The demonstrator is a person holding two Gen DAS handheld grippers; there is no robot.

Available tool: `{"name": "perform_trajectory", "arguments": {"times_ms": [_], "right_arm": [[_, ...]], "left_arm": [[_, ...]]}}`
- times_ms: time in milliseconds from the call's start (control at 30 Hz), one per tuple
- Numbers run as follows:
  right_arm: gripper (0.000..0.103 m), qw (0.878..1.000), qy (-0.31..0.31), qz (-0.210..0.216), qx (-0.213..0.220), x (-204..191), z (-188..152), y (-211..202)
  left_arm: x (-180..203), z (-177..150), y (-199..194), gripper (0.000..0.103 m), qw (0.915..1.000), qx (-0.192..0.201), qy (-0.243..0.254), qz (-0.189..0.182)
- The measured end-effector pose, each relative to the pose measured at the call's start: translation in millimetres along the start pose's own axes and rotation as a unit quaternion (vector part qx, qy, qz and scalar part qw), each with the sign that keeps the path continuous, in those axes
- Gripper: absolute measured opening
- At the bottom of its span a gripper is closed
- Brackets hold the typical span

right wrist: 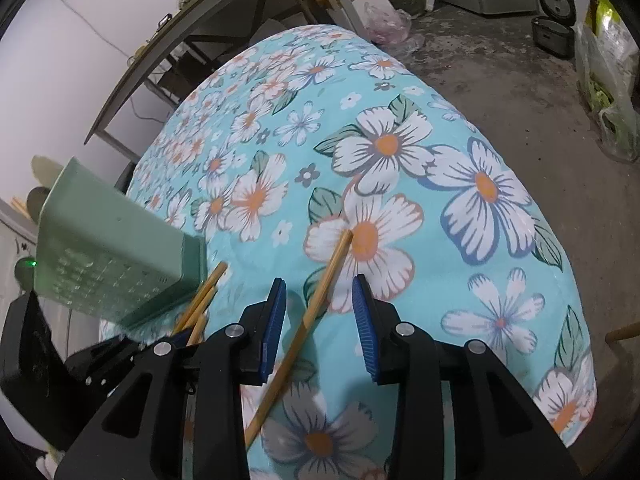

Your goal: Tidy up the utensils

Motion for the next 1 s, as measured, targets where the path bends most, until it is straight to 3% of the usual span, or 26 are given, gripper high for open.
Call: {"name": "perform_trajectory", "arguments": {"times_ms": [133, 300, 600, 700, 1000], "right_arm": [[0.034, 1.0, -0.002, -0.022, 0.017, -6.5, 6.1, 7.0], [0.016, 0.998, -0.017, -0.055, 0.037, -6.5, 9.8, 10.0], [0.007, 1.0, 0.016, 0.004, 0.026, -1.0, 5.5, 1.3], [0.006, 0.999, 0.019, 0.016, 0.03, -3.8, 5.1, -5.6], [0.006, 0.995, 0.019, 0.061, 0.081, -13.5, 16.3, -57.2]], "left_arm": [[-0.1, 0.1, -0.8, 0.021, 1.0, 0.001, -0.003, -0.002], [-1.0, -0.4, -1.0, 0.021, 0.9999, 0.003, -0.008, -0.006], [-3.5, 2.2, -0.5, 0.02, 0.9998, 0.01, -0.014, -0.012], [-6.9, 2.3, -4.0, 0.007, 0.9995, 0.019, -0.021, -0.015], [-5.0, 11.5, -56.7, 0.006, 0.9942, 0.092, -0.035, -0.045]]}}
Point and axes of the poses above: each gripper's, at about its wrist camera, not at the fingertips, and y roughly the way its jaws point, x to its right, z to its top, the point moved 8 cm from there along y, roughly the way its jaws point, and after that the axes turned 15 degrees about -z, right-handed, at the moved point
